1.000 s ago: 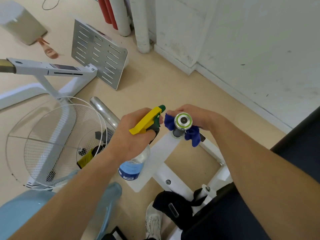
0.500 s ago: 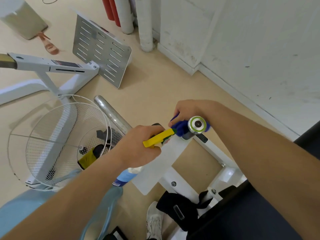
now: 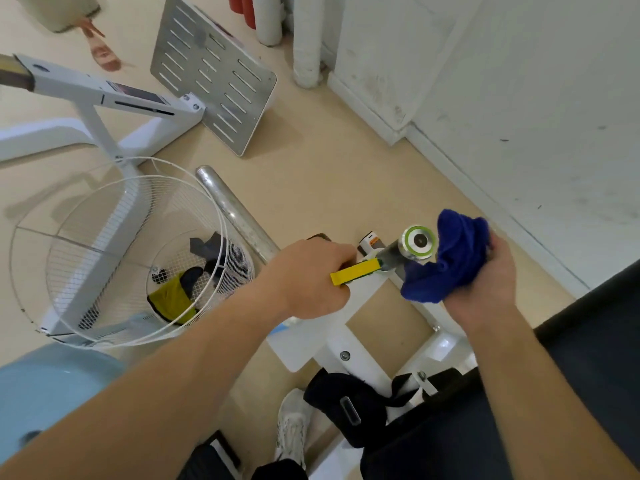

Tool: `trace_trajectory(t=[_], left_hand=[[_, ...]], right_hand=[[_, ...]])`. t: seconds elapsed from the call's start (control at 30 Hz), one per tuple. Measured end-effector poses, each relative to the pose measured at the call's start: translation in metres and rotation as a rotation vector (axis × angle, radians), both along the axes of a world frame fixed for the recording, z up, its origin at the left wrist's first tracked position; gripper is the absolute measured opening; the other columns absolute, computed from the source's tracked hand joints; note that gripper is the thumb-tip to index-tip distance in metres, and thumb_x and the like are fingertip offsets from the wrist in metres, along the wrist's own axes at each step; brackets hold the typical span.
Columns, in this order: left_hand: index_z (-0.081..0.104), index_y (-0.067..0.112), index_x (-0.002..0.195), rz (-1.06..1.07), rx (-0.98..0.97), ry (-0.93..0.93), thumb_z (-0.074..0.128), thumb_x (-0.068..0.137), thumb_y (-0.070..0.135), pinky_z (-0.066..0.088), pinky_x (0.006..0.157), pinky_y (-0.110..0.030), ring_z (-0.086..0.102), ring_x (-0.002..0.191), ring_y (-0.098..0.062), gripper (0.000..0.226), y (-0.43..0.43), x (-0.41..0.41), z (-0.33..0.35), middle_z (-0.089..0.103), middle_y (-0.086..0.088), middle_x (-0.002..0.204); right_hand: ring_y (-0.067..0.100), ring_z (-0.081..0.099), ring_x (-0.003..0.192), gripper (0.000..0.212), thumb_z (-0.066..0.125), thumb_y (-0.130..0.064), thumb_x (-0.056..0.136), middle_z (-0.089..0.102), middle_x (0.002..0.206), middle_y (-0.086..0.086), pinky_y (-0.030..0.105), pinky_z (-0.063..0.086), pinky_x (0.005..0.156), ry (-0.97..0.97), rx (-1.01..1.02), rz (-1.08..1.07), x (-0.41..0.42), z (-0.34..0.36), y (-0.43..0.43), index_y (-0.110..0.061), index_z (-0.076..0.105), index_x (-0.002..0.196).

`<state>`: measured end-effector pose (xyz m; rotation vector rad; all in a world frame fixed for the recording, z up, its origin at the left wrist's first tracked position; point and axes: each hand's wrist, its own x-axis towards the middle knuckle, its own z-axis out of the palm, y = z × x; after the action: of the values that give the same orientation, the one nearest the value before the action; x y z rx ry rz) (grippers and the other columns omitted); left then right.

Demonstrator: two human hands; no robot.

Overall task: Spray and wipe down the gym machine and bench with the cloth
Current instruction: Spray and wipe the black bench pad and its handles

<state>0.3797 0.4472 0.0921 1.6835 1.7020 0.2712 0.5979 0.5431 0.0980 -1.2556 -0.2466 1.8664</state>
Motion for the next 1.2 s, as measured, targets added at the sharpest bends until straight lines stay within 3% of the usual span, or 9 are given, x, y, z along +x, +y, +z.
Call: trace_trajectory(t=[0.1,0.17,0.3,0.47,0.63,0.77,0.83,0.9,1.2], left_hand=[[0.04,0.036,0.069,0.033,0.027,-0.056,0.054,0.074,0.022,0.037,0.056,-0.032,0.052,0.063,-0.019,0.02,-0.006,-0.004,0.004,0.052,0.005,0.069],[0.048,0.035,0.076,0.058,0.05,-0.094,0.049,0.069,0.024,0.043,0.059,-0.035,0.056,0.067,-0.024,0.013,-0.008,-0.01,0.008,0.056,0.005,0.07],[0.055,0.022,0.079,0.182,0.123,-0.14,0.05,0.068,0.022,0.048,0.059,-0.042,0.053,0.063,-0.024,0.012,-0.015,-0.029,0.009,0.055,0.004,0.064],[0.064,0.02,0.088,0.245,0.17,-0.099,0.05,0.068,0.021,0.045,0.057,-0.037,0.054,0.061,-0.022,0.025,-0.023,-0.047,0.008,0.057,0.003,0.063],[0.062,0.019,0.086,0.248,0.153,-0.064,0.05,0.069,0.021,0.047,0.056,-0.038,0.052,0.059,-0.02,0.021,-0.028,-0.049,0.007,0.055,0.003,0.062],[0.064,0.018,0.089,0.267,0.169,-0.09,0.05,0.07,0.019,0.049,0.057,-0.04,0.056,0.062,-0.022,0.024,-0.029,-0.043,0.007,0.059,0.002,0.065],[0.064,0.017,0.088,0.272,0.172,-0.11,0.049,0.069,0.018,0.049,0.057,-0.043,0.055,0.061,-0.024,0.024,-0.026,-0.04,0.009,0.059,0.001,0.064],[0.063,0.015,0.087,0.275,0.173,-0.123,0.049,0.069,0.017,0.049,0.058,-0.046,0.054,0.061,-0.026,0.022,-0.024,-0.037,0.011,0.058,-0.001,0.064],[0.065,0.021,0.091,0.261,0.165,-0.101,0.049,0.07,0.022,0.05,0.06,-0.042,0.057,0.064,-0.024,0.026,-0.018,-0.041,0.021,0.06,0.003,0.066]], right_hand=[[0.02,0.063,0.092,0.018,0.055,-0.02,0.084,0.067,0.098,0.002,0.035,0.049,0.096,0.056,-0.096,-0.147,-0.015,-0.003,-0.041,-0.02,0.062,0.101],[0.021,0.059,0.094,0.017,0.052,-0.008,0.083,0.066,0.095,0.004,0.034,0.041,0.104,0.066,-0.149,-0.233,-0.031,-0.004,-0.064,-0.018,0.06,0.095],[0.017,0.065,0.087,0.017,0.051,-0.007,0.098,0.071,0.097,0.005,0.03,0.051,0.08,0.098,-0.181,-0.24,-0.076,-0.005,-0.094,-0.016,0.062,0.108],[0.017,0.07,0.087,0.026,0.051,0.003,0.096,0.069,0.103,0.006,0.027,0.058,0.078,0.171,-0.213,-0.431,-0.107,-0.014,-0.078,-0.01,0.06,0.118],[0.018,0.068,0.09,0.021,0.047,0.007,0.094,0.068,0.089,0.002,0.03,0.056,0.083,0.09,-0.377,-0.487,-0.127,-0.024,-0.065,-0.012,0.056,0.098],[-0.007,0.053,0.068,0.032,0.034,-0.019,0.107,0.054,0.062,-0.02,0.012,0.024,0.059,0.03,-0.387,-0.211,-0.116,-0.023,-0.062,-0.029,0.024,0.078],[-0.001,0.058,0.07,0.031,0.041,-0.011,0.105,0.06,0.07,-0.017,0.007,0.037,0.059,0.131,-0.388,-0.355,-0.106,-0.018,-0.064,-0.029,0.045,0.08],[0.015,0.064,0.071,0.015,0.051,0.003,0.097,0.066,0.078,0.007,0.022,0.058,0.059,0.395,-0.434,-0.554,-0.099,-0.006,-0.066,-0.006,0.063,0.097],[0.008,0.054,0.05,0.017,0.051,0.0,0.092,0.056,0.065,-0.001,0.013,0.047,0.05,0.485,-0.368,-0.439,-0.083,0.022,-0.09,-0.014,0.059,0.086]])
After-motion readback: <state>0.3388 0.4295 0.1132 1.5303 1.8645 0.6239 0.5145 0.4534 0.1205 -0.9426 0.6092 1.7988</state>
